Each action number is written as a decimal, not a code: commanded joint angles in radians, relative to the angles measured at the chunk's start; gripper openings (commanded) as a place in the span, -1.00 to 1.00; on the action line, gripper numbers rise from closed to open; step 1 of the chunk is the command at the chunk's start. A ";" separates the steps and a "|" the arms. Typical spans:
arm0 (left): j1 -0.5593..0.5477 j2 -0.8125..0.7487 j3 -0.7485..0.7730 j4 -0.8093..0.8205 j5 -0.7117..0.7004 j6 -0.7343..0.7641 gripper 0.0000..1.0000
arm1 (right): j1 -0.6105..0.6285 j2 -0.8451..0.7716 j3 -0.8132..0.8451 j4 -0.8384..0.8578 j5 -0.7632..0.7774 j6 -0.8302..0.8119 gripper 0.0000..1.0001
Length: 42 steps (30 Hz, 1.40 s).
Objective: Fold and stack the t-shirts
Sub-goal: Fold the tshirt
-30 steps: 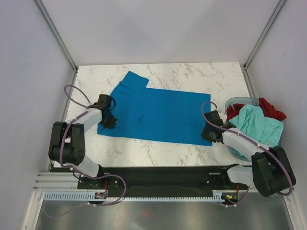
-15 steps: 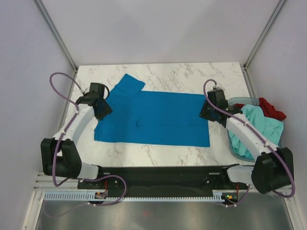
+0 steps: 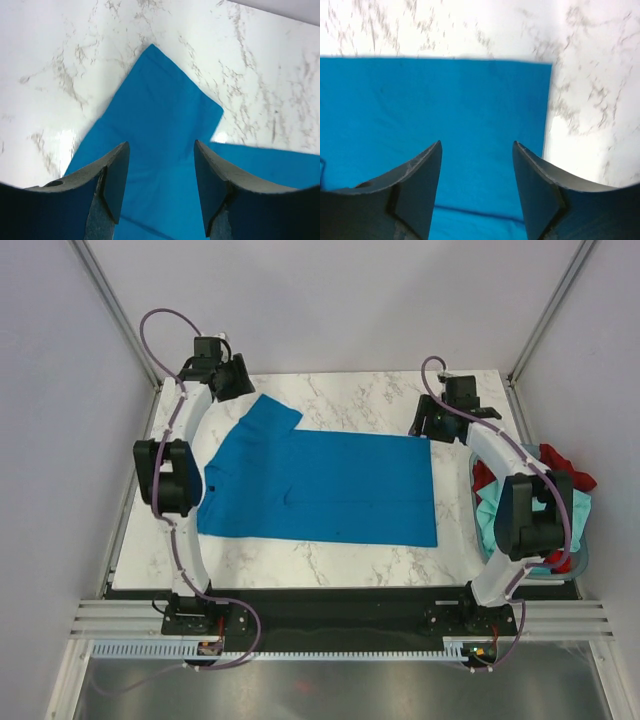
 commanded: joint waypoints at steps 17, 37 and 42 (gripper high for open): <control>0.046 0.580 0.554 0.022 0.125 0.166 0.26 | -0.134 0.365 0.288 0.019 -0.122 -0.135 -0.01; 0.040 0.602 0.557 0.038 0.283 0.216 -0.25 | -0.140 0.429 0.288 -0.018 -0.171 -0.267 0.04; 0.041 0.603 0.559 0.038 0.283 0.215 -0.42 | -0.143 0.470 0.320 -0.046 -0.196 -0.281 -0.01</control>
